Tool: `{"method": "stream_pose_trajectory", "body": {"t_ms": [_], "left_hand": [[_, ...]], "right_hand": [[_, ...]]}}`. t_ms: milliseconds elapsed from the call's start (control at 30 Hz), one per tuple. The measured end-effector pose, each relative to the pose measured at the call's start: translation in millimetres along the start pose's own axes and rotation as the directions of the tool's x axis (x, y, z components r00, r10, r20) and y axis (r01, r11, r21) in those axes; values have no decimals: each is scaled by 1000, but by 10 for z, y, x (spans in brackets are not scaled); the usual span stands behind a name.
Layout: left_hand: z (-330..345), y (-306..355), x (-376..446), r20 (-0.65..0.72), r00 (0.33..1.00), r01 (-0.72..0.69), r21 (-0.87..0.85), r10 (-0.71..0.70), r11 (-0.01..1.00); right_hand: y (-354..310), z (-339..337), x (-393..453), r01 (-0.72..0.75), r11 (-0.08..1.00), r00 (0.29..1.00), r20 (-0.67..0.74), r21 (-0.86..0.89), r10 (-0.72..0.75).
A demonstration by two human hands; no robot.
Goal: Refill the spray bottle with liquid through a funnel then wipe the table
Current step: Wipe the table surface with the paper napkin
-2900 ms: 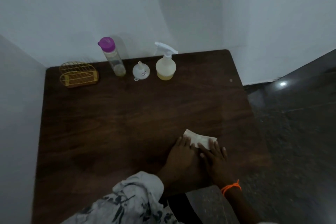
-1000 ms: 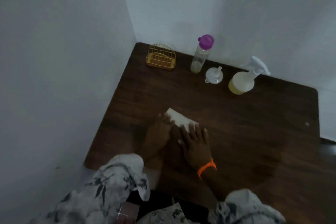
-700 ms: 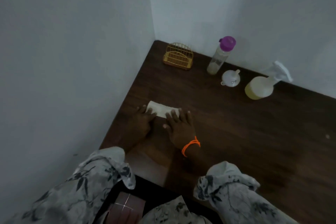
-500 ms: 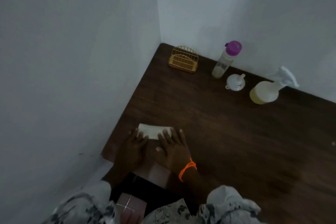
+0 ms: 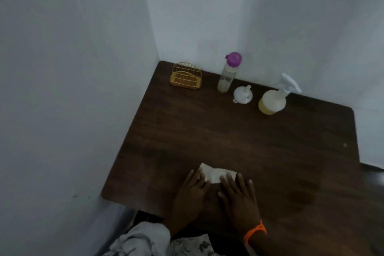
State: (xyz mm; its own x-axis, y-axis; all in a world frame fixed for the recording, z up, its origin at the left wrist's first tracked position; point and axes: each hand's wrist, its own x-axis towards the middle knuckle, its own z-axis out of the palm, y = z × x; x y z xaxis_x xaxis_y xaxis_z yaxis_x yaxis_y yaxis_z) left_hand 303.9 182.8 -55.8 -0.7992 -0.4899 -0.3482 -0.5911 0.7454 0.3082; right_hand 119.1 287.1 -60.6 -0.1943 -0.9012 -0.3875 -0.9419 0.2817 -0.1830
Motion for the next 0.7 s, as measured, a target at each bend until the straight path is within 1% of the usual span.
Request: {"method": "stream_pose_trajectory", "body": {"t_ms": [100,167,233,300,367,467,600,700], "left_hand": [[-181,54,450,33,999,34,128,-38,991],[-293,27,689,59,995,64,203,-77,977],[-380,-1,785,85,992,70,248,-93,966],[-449,28,768,87,994,37,245,-59,969],[-426,134,697,83,996,15,208,-33,978],[-364,268,719,73,997,-17,191,3,982],[-394,418,1036,101,989,-125,233,104,964],[-536,398,1385,100,988,-140,232,119,963]], "right_hand": [[155,-174,258,-118,993,992,-32,24,119],[186,-272,407,-148,987,988,-24,56,150],[152,-311,489,-142,988,989,-32,66,145],[123,-291,450,-145,986,988,-37,79,148],[159,-181,271,-145,983,985,-81,116,155],[204,-91,4,-191,967,976,-75,168,205],[412,-76,-75,-260,951,960,-61,166,273],[642,-174,108,-294,943,946,-96,155,311]]}}
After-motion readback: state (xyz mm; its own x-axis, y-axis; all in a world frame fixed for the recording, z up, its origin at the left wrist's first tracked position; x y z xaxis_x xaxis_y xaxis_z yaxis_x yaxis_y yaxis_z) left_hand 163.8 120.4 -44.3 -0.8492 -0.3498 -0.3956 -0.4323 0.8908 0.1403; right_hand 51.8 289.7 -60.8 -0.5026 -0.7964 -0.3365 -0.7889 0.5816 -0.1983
